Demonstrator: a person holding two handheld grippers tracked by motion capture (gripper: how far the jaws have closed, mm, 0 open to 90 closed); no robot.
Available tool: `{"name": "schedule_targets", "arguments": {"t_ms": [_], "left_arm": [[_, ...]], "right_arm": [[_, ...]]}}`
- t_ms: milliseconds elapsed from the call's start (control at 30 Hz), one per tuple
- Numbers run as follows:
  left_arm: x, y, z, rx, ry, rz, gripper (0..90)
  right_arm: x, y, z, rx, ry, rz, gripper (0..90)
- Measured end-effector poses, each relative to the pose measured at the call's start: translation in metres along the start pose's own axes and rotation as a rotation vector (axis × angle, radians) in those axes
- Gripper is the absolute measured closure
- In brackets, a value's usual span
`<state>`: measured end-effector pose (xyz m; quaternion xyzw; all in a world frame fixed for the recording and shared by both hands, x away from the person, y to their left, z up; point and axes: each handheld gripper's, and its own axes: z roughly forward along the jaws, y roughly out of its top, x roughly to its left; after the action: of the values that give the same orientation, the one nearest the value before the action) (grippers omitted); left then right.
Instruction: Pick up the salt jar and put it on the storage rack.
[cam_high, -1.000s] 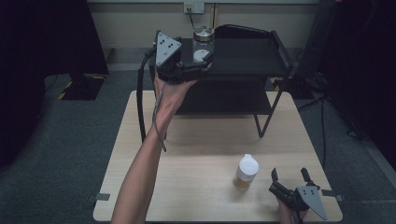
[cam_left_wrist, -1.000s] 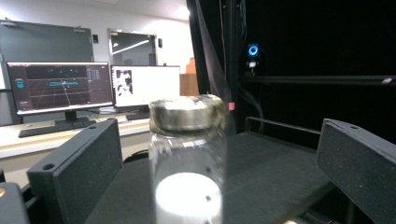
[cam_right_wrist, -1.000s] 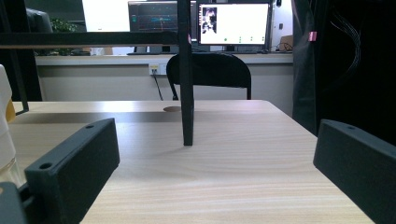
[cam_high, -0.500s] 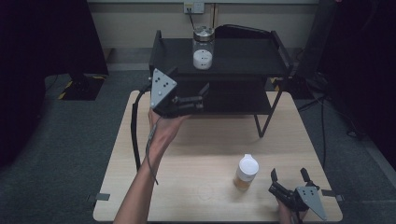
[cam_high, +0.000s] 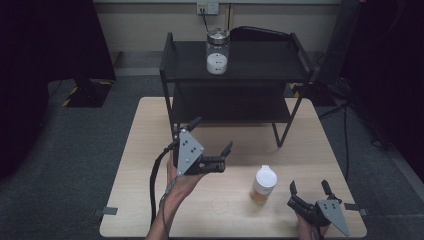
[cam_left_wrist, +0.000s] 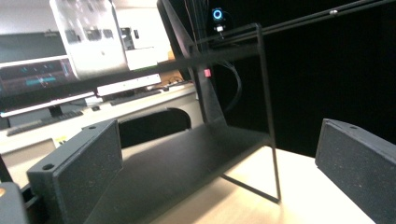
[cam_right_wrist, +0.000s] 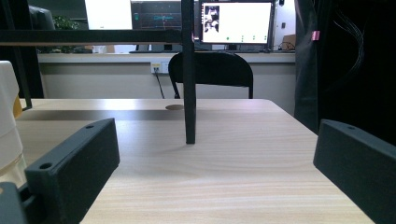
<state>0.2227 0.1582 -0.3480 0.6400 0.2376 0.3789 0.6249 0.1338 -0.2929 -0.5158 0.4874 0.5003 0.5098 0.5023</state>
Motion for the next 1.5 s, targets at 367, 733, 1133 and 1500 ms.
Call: {"name": "schedule_targets", "arguments": {"t_ms": [367, 733, 1133, 1500], "left_arm": [[-0.030, -0.082, -0.038, 0.065, 0.169, -0.109, 0.3], [-0.040, -0.136, -0.065, 0.074, 0.293, -0.141, 0.5], [-0.044, -0.156, -0.063, 0.095, 0.318, -0.176, 0.1], [-0.050, -0.158, -0.060, 0.082, 0.337, -0.176, 0.1]], "right_arm": [[0.000, 0.000, 0.000, 0.002, 0.004, -0.002, 0.0], [0.001, 0.000, 0.000, 0.003, -0.004, -0.003, 0.0], [0.002, 0.000, 0.000, 0.003, -0.005, -0.002, 0.0], [0.003, 0.000, 0.000, 0.003, -0.012, -0.002, 0.0]]}}
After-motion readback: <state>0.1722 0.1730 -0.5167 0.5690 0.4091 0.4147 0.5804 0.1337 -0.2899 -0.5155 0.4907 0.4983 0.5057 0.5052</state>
